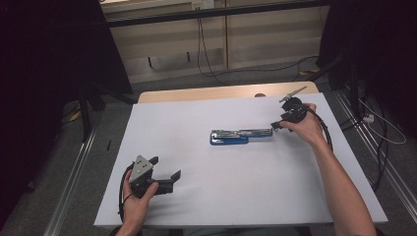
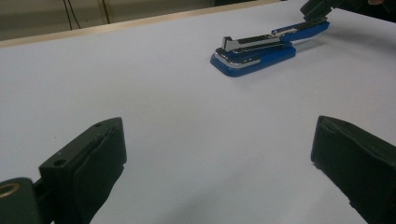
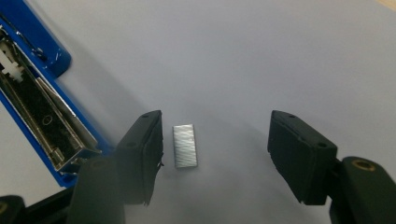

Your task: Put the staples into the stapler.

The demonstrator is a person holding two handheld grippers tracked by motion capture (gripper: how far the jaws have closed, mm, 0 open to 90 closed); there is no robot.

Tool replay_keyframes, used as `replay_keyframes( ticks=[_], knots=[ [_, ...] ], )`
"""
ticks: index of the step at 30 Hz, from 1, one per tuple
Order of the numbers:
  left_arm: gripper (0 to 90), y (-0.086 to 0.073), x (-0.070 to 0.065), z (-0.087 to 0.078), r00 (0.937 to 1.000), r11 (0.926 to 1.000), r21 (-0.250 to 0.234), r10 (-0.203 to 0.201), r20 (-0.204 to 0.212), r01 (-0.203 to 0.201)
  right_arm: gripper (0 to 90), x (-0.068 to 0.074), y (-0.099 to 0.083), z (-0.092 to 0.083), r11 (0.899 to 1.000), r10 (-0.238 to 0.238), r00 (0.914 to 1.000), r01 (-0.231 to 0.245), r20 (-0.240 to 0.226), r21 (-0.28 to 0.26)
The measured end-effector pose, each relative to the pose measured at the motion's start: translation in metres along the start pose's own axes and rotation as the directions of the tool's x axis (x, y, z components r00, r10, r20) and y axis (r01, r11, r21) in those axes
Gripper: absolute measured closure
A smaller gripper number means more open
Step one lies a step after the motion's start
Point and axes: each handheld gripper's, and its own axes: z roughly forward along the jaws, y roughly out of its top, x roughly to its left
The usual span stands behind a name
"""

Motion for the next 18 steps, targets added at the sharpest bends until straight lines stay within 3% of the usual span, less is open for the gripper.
replay_keyframes(
  ticks=[6,11,14,18],
  knots=[
    [3.5,0.0007,-0.0006,0.0017,0.9999,1.0000,0.003,0.009,0.005,-0.009,43.8,0.0015,0.0013,0.0000,0.999,-0.024,0.9996,0.025,-0.016,0.034],
    [3.5,0.0006,-0.0003,0.0026,1.0000,0.9999,0.009,0.007,0.005,-0.007,48.5,0.0038,0.0011,0.0031,0.993,-0.059,0.9978,0.062,-0.030,0.104],
    [3.6,0.0007,-0.0004,0.0023,1.0000,1.0000,0.004,0.008,0.005,-0.008,54.1,0.0039,0.0015,0.0043,0.993,-0.056,0.9977,0.059,-0.038,0.103],
    [3.5,0.0008,-0.0006,0.0023,0.9999,0.9999,0.003,0.012,0.009,-0.012,54.6,0.0039,0.0015,0.0074,0.992,-0.057,0.9975,0.061,-0.043,0.111]
  ],
)
